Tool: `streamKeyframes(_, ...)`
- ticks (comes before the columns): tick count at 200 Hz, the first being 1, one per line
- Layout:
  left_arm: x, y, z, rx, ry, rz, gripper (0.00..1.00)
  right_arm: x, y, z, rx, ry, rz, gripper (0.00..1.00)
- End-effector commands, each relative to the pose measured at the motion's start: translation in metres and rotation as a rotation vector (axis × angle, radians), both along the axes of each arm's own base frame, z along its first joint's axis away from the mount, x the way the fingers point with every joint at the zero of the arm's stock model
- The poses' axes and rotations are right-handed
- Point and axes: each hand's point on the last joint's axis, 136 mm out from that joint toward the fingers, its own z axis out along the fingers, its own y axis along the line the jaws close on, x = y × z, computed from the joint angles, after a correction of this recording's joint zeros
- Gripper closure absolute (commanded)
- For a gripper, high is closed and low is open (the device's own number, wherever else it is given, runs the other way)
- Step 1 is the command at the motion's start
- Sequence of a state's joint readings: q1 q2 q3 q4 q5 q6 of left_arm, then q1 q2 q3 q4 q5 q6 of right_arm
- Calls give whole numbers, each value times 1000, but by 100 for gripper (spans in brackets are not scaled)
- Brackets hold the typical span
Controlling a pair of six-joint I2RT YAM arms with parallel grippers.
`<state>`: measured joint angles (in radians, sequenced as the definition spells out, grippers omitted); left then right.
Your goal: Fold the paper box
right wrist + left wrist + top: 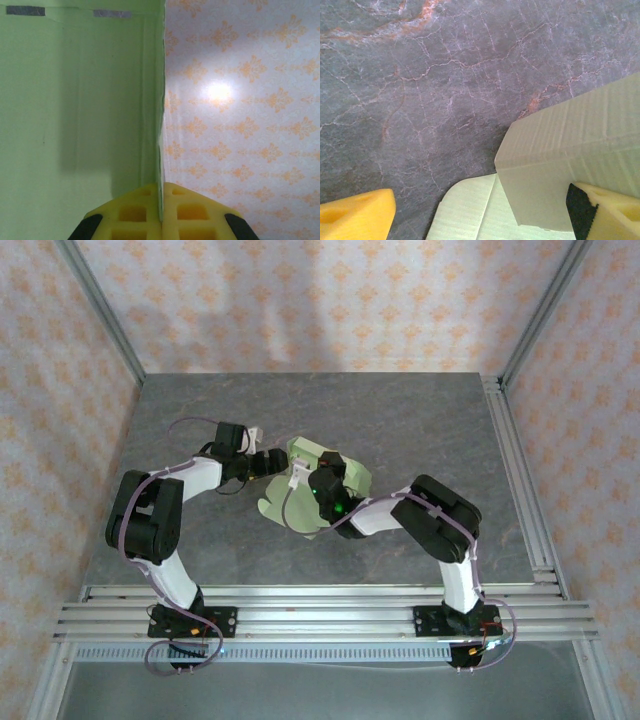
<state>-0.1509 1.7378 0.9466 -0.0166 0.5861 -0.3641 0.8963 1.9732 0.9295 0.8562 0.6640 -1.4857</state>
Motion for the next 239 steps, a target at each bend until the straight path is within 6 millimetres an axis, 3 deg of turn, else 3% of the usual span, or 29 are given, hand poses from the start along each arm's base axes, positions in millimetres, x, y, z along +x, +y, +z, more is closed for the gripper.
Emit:
streamKeyframes(1, -1, 3, 9, 26, -42, -6, 10, -2, -4, 1, -27, -40, -23, 100)
streamKeyframes(161, 0, -15, 1, -28, -13, -53, 11, -7, 7, -10, -17, 9, 22, 100)
streamKeyframes(239, 4, -23, -1, -43, -2, -70, 21, -8, 12, -11, 11, 48, 31, 100)
